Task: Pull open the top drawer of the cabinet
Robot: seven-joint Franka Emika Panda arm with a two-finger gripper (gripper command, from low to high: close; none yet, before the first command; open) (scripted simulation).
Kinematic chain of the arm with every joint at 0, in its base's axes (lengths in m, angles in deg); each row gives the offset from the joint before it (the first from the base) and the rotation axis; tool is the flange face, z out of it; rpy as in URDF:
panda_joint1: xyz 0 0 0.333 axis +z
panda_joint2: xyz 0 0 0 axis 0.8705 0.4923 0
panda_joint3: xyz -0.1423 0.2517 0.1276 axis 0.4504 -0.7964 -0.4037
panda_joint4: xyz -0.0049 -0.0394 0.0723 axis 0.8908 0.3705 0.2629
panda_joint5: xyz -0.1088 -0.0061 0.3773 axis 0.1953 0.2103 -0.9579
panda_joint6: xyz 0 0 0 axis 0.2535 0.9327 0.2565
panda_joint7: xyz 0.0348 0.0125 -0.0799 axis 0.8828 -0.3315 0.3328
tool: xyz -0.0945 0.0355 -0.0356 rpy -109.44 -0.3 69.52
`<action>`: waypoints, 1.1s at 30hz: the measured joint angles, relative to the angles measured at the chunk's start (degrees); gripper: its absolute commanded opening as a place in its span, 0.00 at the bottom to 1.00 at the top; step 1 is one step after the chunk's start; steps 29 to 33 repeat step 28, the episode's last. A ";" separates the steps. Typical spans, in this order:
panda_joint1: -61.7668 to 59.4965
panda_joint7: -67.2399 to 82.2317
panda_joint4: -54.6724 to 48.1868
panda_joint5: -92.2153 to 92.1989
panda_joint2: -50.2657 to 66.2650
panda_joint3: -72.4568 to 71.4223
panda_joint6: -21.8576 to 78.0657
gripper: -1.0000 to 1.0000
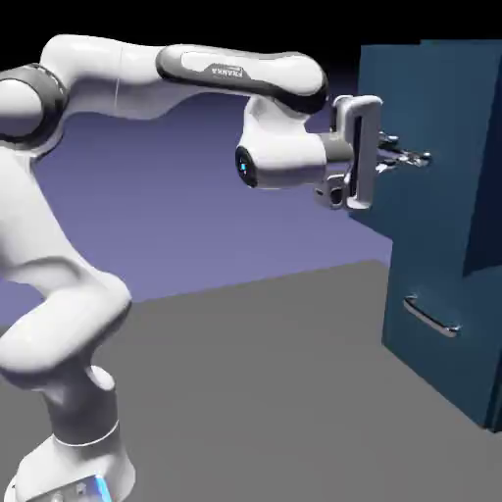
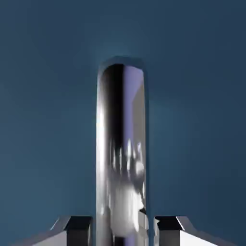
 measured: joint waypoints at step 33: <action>8.07 -18.30 17.02 12.88 -19.92 6.46 0.06 0.00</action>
